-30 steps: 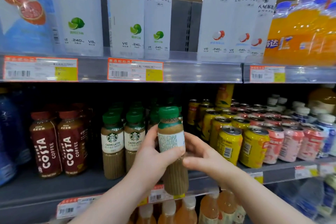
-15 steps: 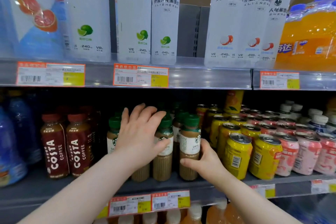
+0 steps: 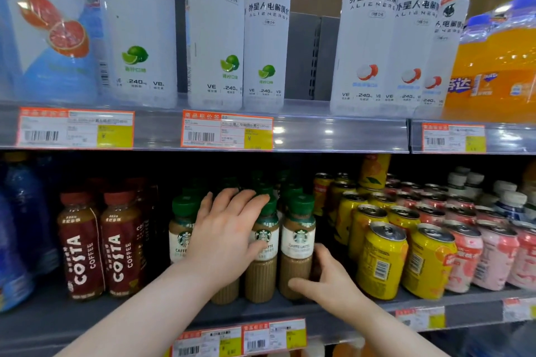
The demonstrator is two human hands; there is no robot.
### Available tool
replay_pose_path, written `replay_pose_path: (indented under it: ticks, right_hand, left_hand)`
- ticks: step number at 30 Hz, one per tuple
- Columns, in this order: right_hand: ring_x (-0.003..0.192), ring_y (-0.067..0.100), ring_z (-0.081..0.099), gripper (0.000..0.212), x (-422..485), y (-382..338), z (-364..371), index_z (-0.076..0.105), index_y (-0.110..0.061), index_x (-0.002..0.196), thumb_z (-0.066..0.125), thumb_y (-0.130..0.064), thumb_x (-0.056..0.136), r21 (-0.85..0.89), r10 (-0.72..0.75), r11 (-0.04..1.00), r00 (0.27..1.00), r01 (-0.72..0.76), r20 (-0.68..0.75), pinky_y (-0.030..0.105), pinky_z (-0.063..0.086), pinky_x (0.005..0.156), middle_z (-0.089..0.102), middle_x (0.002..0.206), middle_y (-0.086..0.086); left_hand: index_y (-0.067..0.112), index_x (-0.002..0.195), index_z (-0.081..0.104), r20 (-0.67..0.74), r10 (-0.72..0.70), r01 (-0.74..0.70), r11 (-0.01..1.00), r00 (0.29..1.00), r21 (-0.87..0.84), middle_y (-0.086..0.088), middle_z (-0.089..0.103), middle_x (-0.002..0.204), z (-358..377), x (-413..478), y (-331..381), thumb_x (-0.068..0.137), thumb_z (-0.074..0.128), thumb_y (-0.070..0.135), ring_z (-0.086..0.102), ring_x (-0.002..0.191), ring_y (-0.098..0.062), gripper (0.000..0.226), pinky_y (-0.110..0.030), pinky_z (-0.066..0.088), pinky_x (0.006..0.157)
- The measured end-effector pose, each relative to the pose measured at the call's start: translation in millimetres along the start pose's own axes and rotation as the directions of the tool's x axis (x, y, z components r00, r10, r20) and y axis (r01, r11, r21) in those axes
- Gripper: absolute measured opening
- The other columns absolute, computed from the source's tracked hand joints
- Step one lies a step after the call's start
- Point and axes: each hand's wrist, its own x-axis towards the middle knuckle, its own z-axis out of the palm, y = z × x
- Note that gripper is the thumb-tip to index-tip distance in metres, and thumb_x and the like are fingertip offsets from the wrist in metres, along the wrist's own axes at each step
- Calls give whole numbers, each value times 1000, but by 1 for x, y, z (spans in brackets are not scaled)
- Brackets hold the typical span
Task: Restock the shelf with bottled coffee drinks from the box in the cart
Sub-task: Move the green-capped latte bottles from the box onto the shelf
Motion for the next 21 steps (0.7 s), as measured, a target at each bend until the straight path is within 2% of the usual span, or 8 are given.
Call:
replay_pose_path:
  ticks: [2,4,6,9,12,16,21]
  right_hand:
    - [116,8,51,83,0,0,3,38,-35,128,78,-45,56,-23,14,1000,1000,-14,-9,32,45,102,53,125,-10]
    - [117,8,50,86,2,0,3,37,-38,127,75,-51,51,-24,11,1000,1000,-11,4,34,44,103,50,127,-11]
    - [116,5,50,83,3,0,2,36,-34,131,79,-40,60,4,11,1000,1000,-11,14,27,44,100,51,125,-12]
    - [102,-6,53,64,2,-2,0,39,-31,123,78,-20,74,30,-9,1000,1000,8,2,9,44,82,56,113,-18]
    - [97,-6,53,59,1,-3,0,41,-32,117,78,-20,74,22,-14,1000,1000,14,-17,6,43,75,56,108,-21]
    - [107,2,56,60,2,0,1,43,-33,119,79,-22,72,38,-8,999,999,10,-33,20,47,89,57,111,-20]
    - [109,2,56,56,4,4,1,43,-41,111,77,-15,75,72,-27,997,1000,28,-11,23,47,94,58,112,-20]
  left_hand:
    - [25,120,51,-10,4,-5,1000,1000,-7,1,67,113,1,-1,-1,45,87,43,63,104,-29,86,-57,47,89]
    - [24,120,51,-36,16,-16,1000,999,-10,1,67,112,2,-1,-3,45,88,43,64,104,-28,86,-56,47,89]
    - [25,120,51,-50,19,-20,1000,999,-6,2,67,112,3,0,-3,44,88,43,64,103,-28,87,-55,48,88]
    - [26,119,49,-68,11,-12,1000,998,-4,2,68,111,4,0,-2,42,88,43,64,102,-27,88,-55,48,88]
    - [26,119,49,-86,14,-14,1000,996,-8,2,68,111,6,0,-3,42,88,43,64,103,-27,88,-56,47,89]
    - [25,119,49,-100,18,-18,1000,995,0,1,67,111,7,-1,-4,43,88,42,63,104,-28,88,-56,47,89]
    - [24,118,51,-106,20,-20,1000,994,10,0,68,111,7,-1,-3,43,88,42,64,103,-28,86,-56,47,88]
